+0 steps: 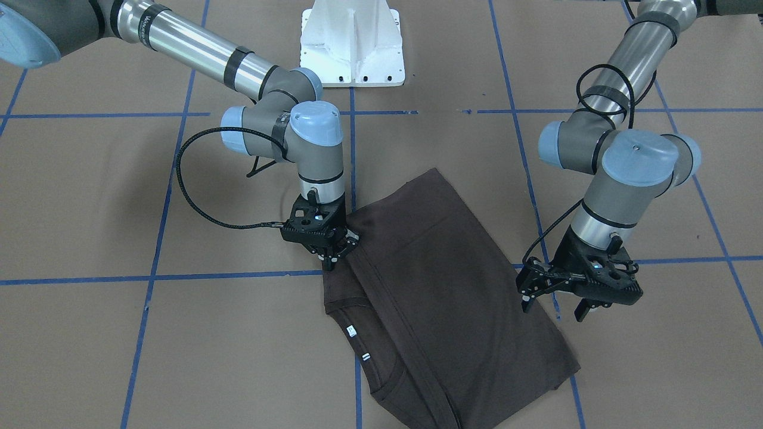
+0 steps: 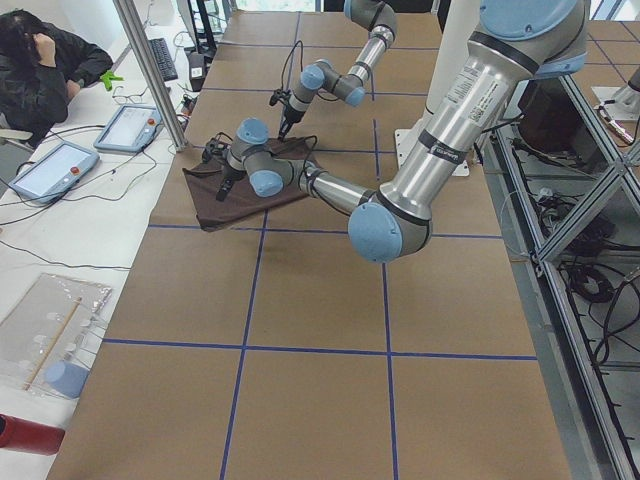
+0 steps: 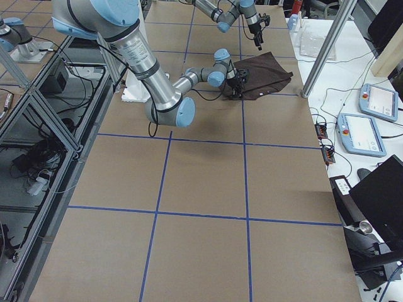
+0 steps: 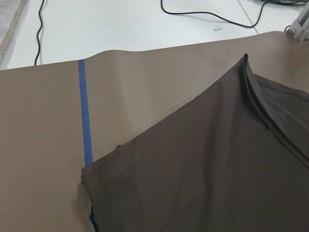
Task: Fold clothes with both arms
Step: 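Move the right gripper onto the shirt near the collar and press down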
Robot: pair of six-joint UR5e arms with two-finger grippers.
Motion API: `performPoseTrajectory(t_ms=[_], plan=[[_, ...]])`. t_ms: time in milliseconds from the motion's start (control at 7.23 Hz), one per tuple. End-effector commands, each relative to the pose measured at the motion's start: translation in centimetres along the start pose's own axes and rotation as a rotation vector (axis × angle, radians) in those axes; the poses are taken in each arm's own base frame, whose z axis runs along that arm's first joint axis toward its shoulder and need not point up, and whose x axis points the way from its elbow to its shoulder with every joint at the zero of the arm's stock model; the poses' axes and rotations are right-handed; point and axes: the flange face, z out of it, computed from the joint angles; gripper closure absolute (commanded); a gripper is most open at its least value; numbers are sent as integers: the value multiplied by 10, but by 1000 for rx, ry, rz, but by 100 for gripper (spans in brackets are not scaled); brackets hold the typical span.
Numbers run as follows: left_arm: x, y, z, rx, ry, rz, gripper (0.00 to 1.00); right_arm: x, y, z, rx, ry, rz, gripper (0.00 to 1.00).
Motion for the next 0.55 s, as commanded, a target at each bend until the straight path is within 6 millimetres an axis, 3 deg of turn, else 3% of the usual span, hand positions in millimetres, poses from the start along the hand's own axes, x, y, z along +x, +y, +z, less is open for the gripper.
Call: performPoseTrajectory(t_ms=[0, 138, 276, 415], plan=[[0, 0, 0, 0, 0, 0, 0, 1, 0, 0, -3, 13, -9, 100], [1, 1, 0, -1, 1, 1, 0, 1, 0, -2, -4, 21, -22, 100], [1, 1, 0, -1, 1, 1, 0, 2, 0, -2, -3, 24, -83, 51], [1, 1, 0, -1, 1, 1, 0, 2, 0, -1, -3, 26, -93, 44]])
